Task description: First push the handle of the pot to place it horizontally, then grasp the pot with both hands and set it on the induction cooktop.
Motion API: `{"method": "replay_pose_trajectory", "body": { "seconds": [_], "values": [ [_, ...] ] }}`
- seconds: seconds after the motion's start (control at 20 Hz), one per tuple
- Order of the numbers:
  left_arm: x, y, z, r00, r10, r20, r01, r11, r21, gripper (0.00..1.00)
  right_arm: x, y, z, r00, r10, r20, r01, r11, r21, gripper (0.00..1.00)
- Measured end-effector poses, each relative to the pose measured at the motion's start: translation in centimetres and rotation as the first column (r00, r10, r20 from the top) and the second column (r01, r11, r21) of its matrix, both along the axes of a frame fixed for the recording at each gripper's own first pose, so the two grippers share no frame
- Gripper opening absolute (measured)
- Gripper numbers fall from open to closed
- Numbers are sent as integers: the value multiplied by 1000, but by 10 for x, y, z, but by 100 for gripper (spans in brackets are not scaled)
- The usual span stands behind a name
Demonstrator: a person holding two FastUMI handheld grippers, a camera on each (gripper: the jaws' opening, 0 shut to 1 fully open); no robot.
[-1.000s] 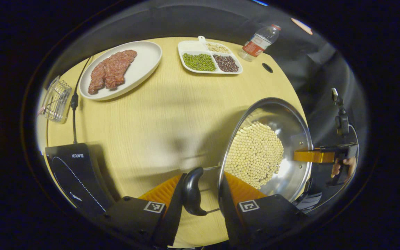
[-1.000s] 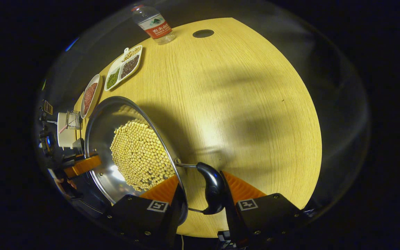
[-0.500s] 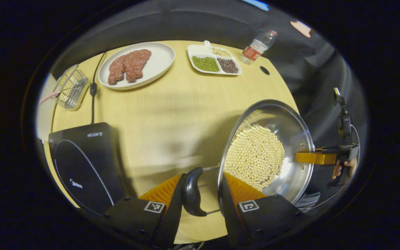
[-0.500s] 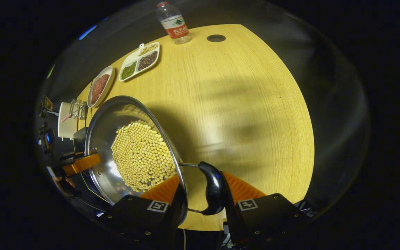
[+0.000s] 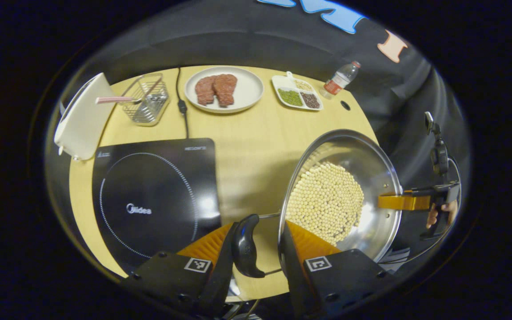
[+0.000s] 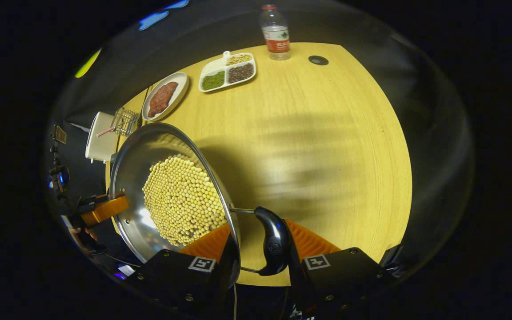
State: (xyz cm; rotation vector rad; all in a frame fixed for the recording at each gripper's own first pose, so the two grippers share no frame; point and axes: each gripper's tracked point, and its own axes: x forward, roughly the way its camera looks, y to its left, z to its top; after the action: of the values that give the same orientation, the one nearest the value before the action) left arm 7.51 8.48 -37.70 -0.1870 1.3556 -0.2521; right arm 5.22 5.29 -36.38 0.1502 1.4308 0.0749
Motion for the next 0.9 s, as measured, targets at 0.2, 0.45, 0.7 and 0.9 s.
{"method": "replay_pose_trajectory", "body": {
  "seconds": [0.2,0.45,0.7,0.9],
  "values": [
    [-16,46,19,999,46,15,-46,999,9,59,2,45,9,999,47,22,-47,999,6,58],
    [-22,68,44,995,93,28,-93,995,24,66,6,104,12,995,93,30,-94,995,16,58],
    [-27,63,46,992,121,37,-122,991,49,60,13,158,7,991,134,22,-135,991,26,58],
    [-32,65,46,988,151,27,-152,987,43,60,23,198,2,986,165,20,-166,986,30,58]
  ]
}}
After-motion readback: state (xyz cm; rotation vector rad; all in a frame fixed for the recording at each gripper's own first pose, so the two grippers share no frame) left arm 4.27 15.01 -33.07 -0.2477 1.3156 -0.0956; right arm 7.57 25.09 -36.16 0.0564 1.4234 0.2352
